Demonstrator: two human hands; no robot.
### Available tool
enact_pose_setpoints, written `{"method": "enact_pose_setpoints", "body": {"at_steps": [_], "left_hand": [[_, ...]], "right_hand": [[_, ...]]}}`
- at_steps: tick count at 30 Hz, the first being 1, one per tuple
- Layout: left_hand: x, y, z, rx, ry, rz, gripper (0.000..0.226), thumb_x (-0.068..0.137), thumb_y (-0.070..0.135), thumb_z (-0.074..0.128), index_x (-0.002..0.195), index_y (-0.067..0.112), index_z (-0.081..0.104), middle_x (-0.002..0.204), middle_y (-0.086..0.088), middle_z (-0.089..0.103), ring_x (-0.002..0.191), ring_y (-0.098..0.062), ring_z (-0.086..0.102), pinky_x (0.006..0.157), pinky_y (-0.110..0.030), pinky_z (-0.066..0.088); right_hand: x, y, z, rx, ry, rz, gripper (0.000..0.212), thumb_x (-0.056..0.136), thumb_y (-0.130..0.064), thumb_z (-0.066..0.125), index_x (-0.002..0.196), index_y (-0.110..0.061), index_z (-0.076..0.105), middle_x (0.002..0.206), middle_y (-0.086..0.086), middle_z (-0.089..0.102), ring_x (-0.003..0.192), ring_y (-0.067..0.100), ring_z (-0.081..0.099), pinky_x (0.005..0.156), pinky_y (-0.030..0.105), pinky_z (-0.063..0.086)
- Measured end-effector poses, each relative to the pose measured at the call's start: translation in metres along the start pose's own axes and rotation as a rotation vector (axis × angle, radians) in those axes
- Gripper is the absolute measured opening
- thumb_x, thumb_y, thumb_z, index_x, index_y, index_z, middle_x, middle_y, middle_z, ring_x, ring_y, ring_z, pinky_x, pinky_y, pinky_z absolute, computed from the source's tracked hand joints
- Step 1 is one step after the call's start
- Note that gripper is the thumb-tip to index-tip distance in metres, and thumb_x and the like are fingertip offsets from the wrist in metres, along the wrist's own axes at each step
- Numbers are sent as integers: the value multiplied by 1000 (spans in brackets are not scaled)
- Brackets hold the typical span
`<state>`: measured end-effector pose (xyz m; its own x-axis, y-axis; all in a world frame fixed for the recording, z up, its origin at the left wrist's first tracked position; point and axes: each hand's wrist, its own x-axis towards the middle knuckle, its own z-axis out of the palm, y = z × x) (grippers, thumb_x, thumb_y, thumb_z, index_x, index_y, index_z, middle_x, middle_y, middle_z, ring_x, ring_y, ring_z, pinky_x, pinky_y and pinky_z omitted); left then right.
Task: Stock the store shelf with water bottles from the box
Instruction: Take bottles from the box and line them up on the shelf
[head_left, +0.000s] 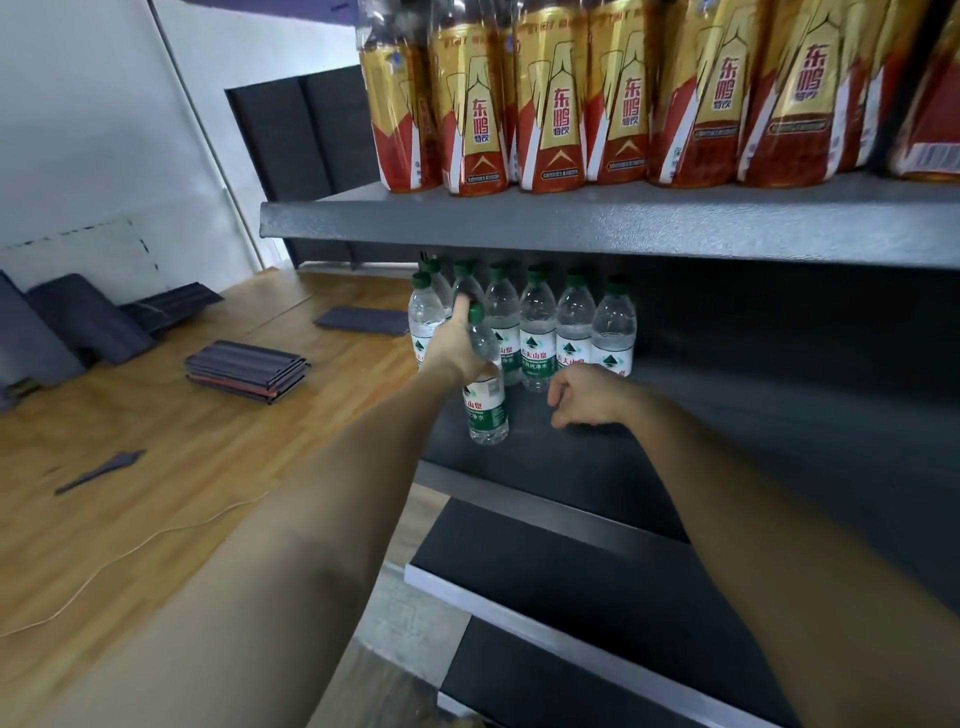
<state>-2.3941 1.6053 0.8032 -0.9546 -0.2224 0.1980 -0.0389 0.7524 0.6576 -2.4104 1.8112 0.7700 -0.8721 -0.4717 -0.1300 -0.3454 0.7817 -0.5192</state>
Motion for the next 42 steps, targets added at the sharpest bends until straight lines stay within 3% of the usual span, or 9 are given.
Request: {"method": "enact_pose_setpoints", "body": {"at_steps": [4,13,17,22,28,30,33,38,42], "left_hand": [[18,-5,2,103,76,-24,112,65,7,90,152,20,20,153,-17,25,123,-36,52,103,-42,47],[70,-29,7,213,154,-26,112,67,15,88,153,23,16,138,-22,45,111,-38,60,90,-45,54],[91,-37,12,276,163,-20,117,71,20,87,157,19,7,141,-25,42,114,-38,57,93,-44,51],[108,-43,21,324,204,-17,119,70,28,88,157,18,7,147,-25,35,131,-44,39,104,-46,40],[109,-40,25,364,174,-36,116,78,30,82,157,16,-2,161,-21,10,141,-44,25,107,-48,37],[103,-38,22,368,142,-32,117,80,26,80,156,18,-9,160,-24,12,138,-44,32,107,-47,40],[85,-38,17,347,80,-5,119,82,13,78,155,29,-15,146,-29,35,119,-41,54,96,-46,47],[34,-53,-2,426,37,30,78,87,13,63,151,24,20,139,-19,45,115,-39,57,83,-44,49],[-13,-70,-19,532,-24,67,35,92,27,55,125,14,51,118,-17,59,106,-39,60,75,-39,46]], "right_hand": [[20,-11,2,-43,-15,-3,25,76,-22,80,93,-25,62,99,-2,65,92,18,63,87,40,55],[69,-22,9,-74,27,-28,25,79,-18,75,100,-21,63,104,0,64,94,20,62,87,37,54],[81,-19,17,-58,36,-54,23,79,-18,75,100,-21,64,104,0,64,93,19,62,81,34,53],[84,-12,27,-41,21,-92,22,82,-16,72,102,-19,65,106,1,63,95,20,61,78,32,51],[75,0,30,-24,19,-63,22,81,-17,73,101,-20,65,103,-2,63,94,19,62,85,38,54],[69,1,29,-25,20,-53,22,82,-17,73,101,-20,64,104,-1,63,94,19,61,83,36,54],[59,-3,30,-36,18,-46,22,83,-18,73,104,-19,65,104,-2,63,95,18,61,76,30,49],[40,-20,39,-34,18,-23,21,84,-18,73,103,-18,65,106,1,64,96,19,62,86,37,54],[17,-38,51,-47,12,7,17,86,-20,71,103,-20,64,107,1,63,92,16,59,79,33,50]]}}
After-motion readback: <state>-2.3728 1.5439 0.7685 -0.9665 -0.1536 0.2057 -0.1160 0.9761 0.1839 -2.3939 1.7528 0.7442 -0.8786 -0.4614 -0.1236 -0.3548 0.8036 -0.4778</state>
